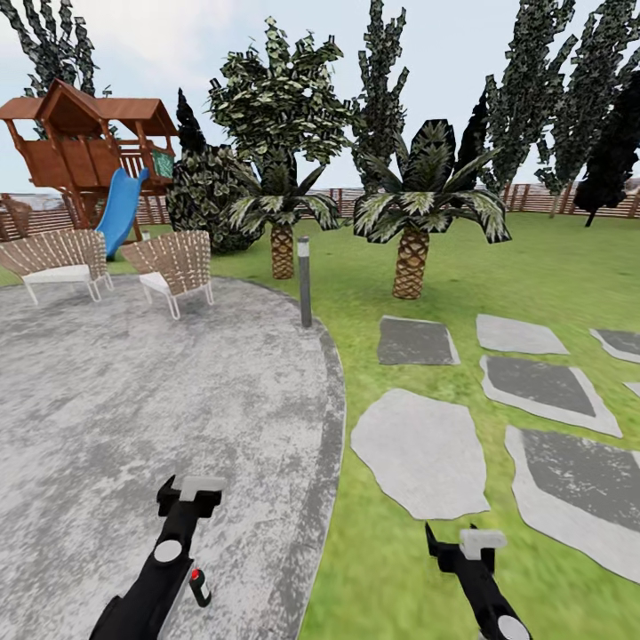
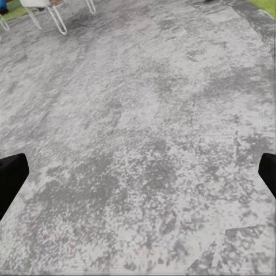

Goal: In the garden, pick up the pesticide atomizer on the floor and spray pesticide onto both trees until each tree trunk is fully covered.

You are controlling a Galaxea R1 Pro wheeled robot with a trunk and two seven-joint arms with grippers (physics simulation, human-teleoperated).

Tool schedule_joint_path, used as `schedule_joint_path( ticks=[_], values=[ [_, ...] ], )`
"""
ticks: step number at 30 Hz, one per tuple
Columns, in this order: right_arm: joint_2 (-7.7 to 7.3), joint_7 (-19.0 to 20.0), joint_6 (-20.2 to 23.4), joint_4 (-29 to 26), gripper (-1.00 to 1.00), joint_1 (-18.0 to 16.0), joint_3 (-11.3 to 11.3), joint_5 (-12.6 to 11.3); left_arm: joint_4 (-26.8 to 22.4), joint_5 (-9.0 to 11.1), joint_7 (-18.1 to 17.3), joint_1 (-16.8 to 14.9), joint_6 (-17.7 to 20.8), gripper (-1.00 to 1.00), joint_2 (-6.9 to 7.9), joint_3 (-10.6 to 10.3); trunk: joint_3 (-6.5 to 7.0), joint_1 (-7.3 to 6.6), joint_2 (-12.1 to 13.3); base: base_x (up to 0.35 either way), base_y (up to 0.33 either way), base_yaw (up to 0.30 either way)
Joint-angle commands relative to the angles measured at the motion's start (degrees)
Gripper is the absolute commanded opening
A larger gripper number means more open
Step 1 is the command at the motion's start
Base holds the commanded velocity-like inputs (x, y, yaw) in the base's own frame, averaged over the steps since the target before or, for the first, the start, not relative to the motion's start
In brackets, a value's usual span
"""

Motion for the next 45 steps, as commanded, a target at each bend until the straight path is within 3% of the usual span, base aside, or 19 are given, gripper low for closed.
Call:
schedule_joint_path(
  ticks=[1,5,8,10,16,21,24,33,45],
  values=[
    [0.03,0.0,0.3,-1.3,1.0,0.0,0.0,0.0,0.5,0.4,-0.1,-0.1,0.0,1.0,0.13,0.3,0.0,0.0,0.0,0.029,-0.004,0.0],
    [0.12,-0.3,7.0,-7.4,1.0,-1.4,0.0,0.0,8.1,5.2,-1.2,-0.6,-0.4,1.0,0.83,4.9,0.0,0.0,0.0,0.009,-0.001,0.0],
    [0.13,-0.5,14.3,-9.3,1.0,-3.7,0.0,0.0,13.2,6.8,-2.4,-1.9,-0.8,1.0,3.41,6.4,0.0,0.0,0.0,0.001,0.0,0.0],
    [0.11,-0.4,15.3,-9.5,1.0,-4.1,0.0,0.0,13.6,7.3,-2.6,-2.4,-0.9,1.0,3.9,6.6,0.0,0.0,0.0,0.0,0.0,0.0],
    [-0.02,-0.1,15.9,-9.8,1.0,-4.4,-0.3,0.0,13.9,7.5,-3.4,-2.5,-2.1,1.0,3.8,5.9,0.0,0.0,0.0,0.0,0.0,0.0],
    [-0.01,-0.2,16.0,-9.7,1.0,-4.4,-0.3,-0.1,13.6,7.4,-10.0,-2.3,-3.1,1.0,3.88,5.7,0.0,0.0,0.0,0.0,0.0,0.031],
    [0.03,-0.2,16.0,-9.6,1.0,-4.4,-0.2,-0.1,13.0,7.4,-11.3,-2.1,-3.2,1.0,3.96,5.8,-0.06,0.0,0.0,0.0,0.0,0.205],
    [0.04,-0.2,16.0,-9.5,1.0,-4.4,-0.3,0.0,11.8,7.6,-11.1,-2.2,-2.8,1.0,4.07,6.2,-0.48,0.0,0.0,0.0,0.0,0.246],
    [0.04,-0.3,16.0,-9.5,1.0,-4.4,-0.4,0.0,12.3,7.6,-10.9,-2.3,-3.0,1.0,3.77,6.3,-3.48,2.64,-4.8,0.0,0.0,0.175]
  ],
)
